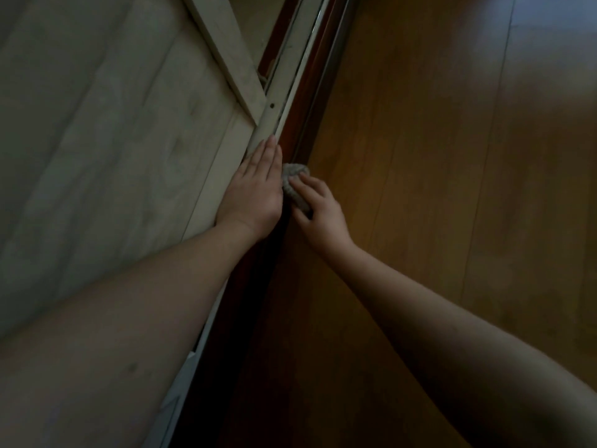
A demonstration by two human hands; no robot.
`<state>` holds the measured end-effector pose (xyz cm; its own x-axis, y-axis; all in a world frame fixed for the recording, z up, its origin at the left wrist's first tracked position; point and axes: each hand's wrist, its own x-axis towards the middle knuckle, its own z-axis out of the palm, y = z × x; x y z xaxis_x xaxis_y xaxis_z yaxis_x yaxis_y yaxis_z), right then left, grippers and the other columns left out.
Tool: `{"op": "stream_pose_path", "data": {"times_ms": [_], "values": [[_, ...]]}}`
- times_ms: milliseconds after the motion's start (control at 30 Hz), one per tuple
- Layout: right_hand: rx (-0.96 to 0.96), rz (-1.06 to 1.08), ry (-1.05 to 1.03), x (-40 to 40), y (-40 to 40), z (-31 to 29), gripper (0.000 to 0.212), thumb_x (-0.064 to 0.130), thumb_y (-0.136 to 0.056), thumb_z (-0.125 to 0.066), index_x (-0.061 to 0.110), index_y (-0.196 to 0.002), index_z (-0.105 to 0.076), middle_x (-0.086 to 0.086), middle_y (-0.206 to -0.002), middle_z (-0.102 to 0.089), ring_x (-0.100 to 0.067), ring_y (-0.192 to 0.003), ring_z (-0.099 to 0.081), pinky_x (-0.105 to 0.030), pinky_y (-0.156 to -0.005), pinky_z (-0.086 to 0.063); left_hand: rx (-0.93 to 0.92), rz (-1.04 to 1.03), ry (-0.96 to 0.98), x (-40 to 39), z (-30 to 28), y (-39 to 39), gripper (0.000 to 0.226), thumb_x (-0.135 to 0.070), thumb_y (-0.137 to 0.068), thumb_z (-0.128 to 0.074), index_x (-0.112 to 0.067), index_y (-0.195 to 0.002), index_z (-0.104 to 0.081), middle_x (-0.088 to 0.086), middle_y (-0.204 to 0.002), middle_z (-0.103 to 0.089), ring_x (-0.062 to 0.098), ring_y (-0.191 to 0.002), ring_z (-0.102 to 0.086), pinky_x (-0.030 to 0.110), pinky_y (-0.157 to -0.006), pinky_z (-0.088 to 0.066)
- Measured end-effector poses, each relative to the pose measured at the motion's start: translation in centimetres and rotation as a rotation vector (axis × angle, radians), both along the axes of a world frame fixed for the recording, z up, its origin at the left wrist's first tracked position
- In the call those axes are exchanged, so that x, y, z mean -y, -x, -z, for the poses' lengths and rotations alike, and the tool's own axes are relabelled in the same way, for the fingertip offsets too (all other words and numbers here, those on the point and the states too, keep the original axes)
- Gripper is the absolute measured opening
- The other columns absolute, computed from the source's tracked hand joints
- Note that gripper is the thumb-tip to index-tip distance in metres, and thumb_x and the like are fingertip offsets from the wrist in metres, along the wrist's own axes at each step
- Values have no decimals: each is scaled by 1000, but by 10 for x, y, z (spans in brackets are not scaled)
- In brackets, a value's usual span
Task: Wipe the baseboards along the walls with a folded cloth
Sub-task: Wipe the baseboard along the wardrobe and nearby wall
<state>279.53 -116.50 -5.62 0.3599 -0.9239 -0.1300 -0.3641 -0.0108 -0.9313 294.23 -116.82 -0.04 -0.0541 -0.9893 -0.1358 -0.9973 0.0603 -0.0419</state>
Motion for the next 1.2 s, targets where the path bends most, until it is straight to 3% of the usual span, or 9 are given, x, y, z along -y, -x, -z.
{"op": "stream_pose_path", "data": {"times_ms": [233,400,567,667,833,933,1200], "values": [[45,-156,-109,-67,11,1,54,19,-94,-62,36,-142,-47,17,-149,-35,-3,-137,-35,-15,-106,-32,-11,-18,9,1,0,2,59,-26,-104,-21,-7,-157,-4,8,-166,2,17,-152,4,35,-124,-5],[204,-160,-253,-59,40,5,46,24,-93,-63,37,-136,-53,14,-135,-53,-2,-120,-55,-31,-94,-56,-21,-12,18,3,2,1,58,-27,-104,-21,-7,-157,-5,8,-166,1,17,-152,3,34,-124,-4],[191,205,-224,5,66,15,51,26,-95,-62,36,-142,-45,10,-140,-51,-4,-121,-54,-31,-96,-54,-26,-5,33,6,8,-3,59,-28,-103,-16,-7,-156,-3,8,-166,4,17,-152,5,33,-124,-1],[158,294,-217,66,64,14,54,28,-95,-61,36,-145,-41,8,-142,-50,-7,-121,-54,-34,-97,-54,-25,-3,37,6,10,-4,59,-27,-103,-15,-6,-156,-2,8,-166,4,17,-152,5,34,-124,-1],[202,295,-258,160,39,6,56,29,-97,-58,33,-148,-38,5,-139,-51,-10,-115,-59,-38,-93,-56,-30,7,44,5,11,-4,60,-28,-102,-15,-5,-156,-5,9,-166,1,17,-152,3,34,-124,-3],[212,232,-283,196,21,0,56,24,-96,-59,30,-148,-39,6,-130,-56,-8,-102,-66,-35,-86,-59,-40,6,31,5,10,-3,62,-29,-100,-12,-5,-156,-5,9,-166,1,17,-152,4,33,-124,-1],[263,264,-346,177,12,4,49,24,-96,-56,28,-144,-46,2,-125,-61,-14,-103,-68,-39,-87,-59,-57,1,28,1,6,0,63,-31,-99,-10,-6,-156,-6,9,-166,0,17,-152,3,32,-123,2]]}}
